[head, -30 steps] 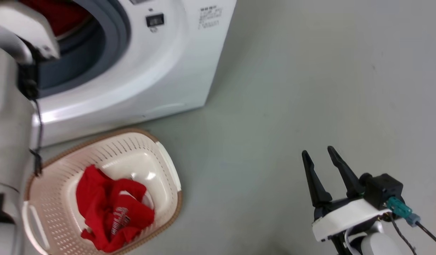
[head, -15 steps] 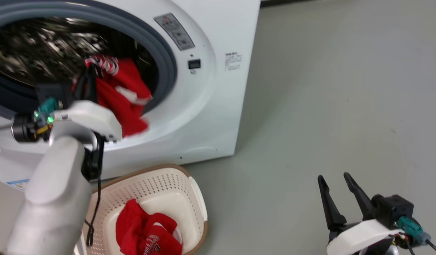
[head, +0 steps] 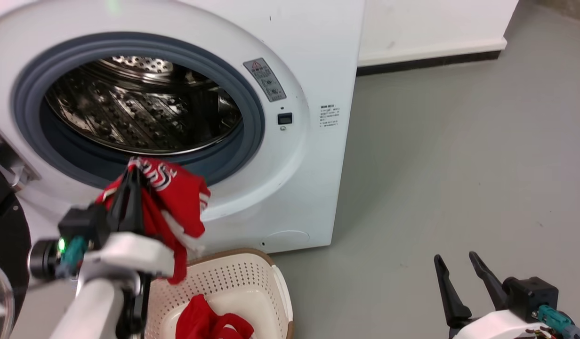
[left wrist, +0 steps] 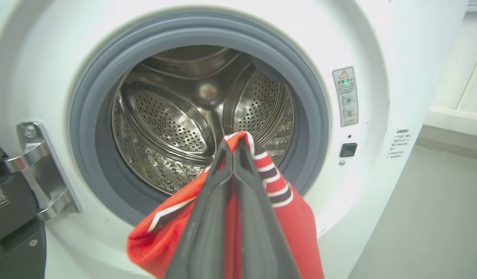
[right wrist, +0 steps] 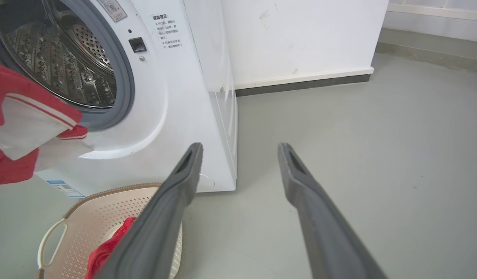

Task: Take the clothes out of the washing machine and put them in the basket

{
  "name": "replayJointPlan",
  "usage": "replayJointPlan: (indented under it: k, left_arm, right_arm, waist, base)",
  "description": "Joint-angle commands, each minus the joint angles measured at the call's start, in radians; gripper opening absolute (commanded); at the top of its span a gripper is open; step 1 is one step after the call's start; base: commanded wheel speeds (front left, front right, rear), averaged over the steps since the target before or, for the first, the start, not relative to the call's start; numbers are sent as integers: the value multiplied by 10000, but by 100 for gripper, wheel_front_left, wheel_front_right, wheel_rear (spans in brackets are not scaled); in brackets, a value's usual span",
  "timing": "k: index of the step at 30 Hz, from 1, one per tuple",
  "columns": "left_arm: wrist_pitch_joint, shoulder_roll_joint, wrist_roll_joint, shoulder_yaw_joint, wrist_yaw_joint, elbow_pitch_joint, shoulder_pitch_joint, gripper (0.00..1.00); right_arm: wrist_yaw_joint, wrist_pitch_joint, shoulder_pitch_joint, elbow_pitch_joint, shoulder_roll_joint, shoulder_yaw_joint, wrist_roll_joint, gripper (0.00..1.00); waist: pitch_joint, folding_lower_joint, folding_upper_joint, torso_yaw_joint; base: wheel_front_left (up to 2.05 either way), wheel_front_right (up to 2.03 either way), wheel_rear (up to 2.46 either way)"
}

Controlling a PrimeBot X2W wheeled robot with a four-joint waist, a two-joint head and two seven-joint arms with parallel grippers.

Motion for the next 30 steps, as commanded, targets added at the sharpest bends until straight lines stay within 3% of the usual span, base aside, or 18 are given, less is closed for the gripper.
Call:
replayJointPlan:
  k: [1, 6, 13, 21, 30]
  left_arm:
    - [25, 55, 9, 50, 241, -582, 559, 0]
    - [348, 150, -50, 137, 1073, -2481, 2425, 0]
    - [347, -223, -279, 23, 1466, -3108, 3500, 0]
    - [97, -979, -280, -441, 866, -1728, 2424, 0]
    - [-34, -1676, -200, -626, 23, 1238, 566, 0]
  right_arm:
    - [-3, 50, 154, -123, -1, -34, -42, 100]
    - [-3, 173, 332, -368, -3, -25, -66, 100]
    - [-3, 207, 22, -610, -1, 37, -79, 100]
    - [-3, 30, -754, -678, -1, 132, -33, 100]
    - [-3, -326, -1719, -498, 0, 415, 93, 100]
  waist:
    - [-85, 3, -1, 64]
    - [-17, 3, -1, 185]
    - [832, 3, -1, 306]
    - [2710, 3, -1, 304]
    - [4595, 3, -1, 117]
  base:
    - [0, 0, 0]
    - [0, 0, 0]
    - [0, 0, 0]
    - [0, 0, 0]
    - [0, 0, 0]
